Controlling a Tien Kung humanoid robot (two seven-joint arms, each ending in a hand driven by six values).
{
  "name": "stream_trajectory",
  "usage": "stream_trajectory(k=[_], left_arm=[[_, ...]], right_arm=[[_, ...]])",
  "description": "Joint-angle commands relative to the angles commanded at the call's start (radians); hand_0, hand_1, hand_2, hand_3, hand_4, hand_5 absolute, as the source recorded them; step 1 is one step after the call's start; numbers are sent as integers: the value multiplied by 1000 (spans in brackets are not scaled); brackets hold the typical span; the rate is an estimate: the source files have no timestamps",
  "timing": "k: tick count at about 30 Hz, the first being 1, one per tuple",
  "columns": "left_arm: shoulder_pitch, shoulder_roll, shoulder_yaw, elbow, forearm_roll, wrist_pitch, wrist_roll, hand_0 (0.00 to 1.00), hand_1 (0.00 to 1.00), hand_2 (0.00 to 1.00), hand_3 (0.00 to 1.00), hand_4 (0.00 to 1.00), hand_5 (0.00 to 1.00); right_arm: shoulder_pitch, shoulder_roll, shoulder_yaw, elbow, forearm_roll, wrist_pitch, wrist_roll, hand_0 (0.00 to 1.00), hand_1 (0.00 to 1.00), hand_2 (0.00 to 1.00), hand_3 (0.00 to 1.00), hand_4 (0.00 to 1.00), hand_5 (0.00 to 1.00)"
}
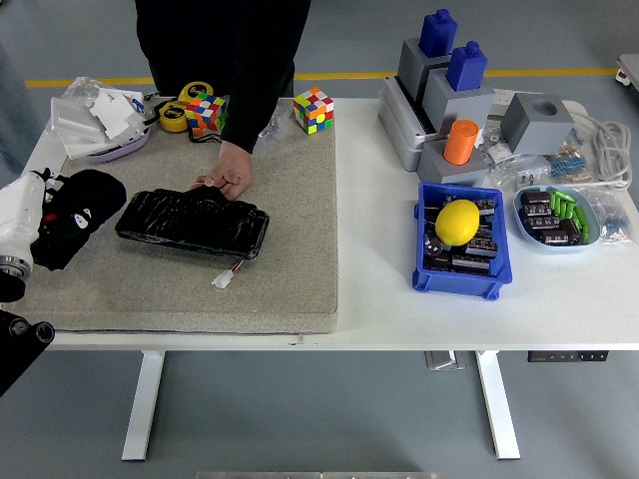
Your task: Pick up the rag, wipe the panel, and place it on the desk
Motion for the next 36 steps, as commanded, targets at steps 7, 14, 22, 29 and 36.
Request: stream_trajectory(k=[7,14,22,29,36], left_arm=[[-8,-18,24,-2,2,7,-1,224,175,411,625,537,66],[-15,-17,35,-5,2,7,1,216,165,410,626,536,70],[-29,-27,60,-7,3,4,9,211,160,411,626,534,70],[-46,-35,92,-21,4,2,18,207,156,411,626,534,71],[-54,-49,122,-55,14,1,32,207,156,415,626,534,72]], right_arm=[[0,-4,-7,0,-1,0,-2,723,635,676,639,998,635],[0,-2,-8,-1,-5,1,-3,723,636,677,638,998,635],[1,-4,-8,-2,-3,1,-3,724,635,676,637,998,635],[3,-4,-7,-3,-2,2,-3,723,636,676,638,998,635],[5,-6,-12,-9,6,6,-6,723,634,677,638,998,636]])
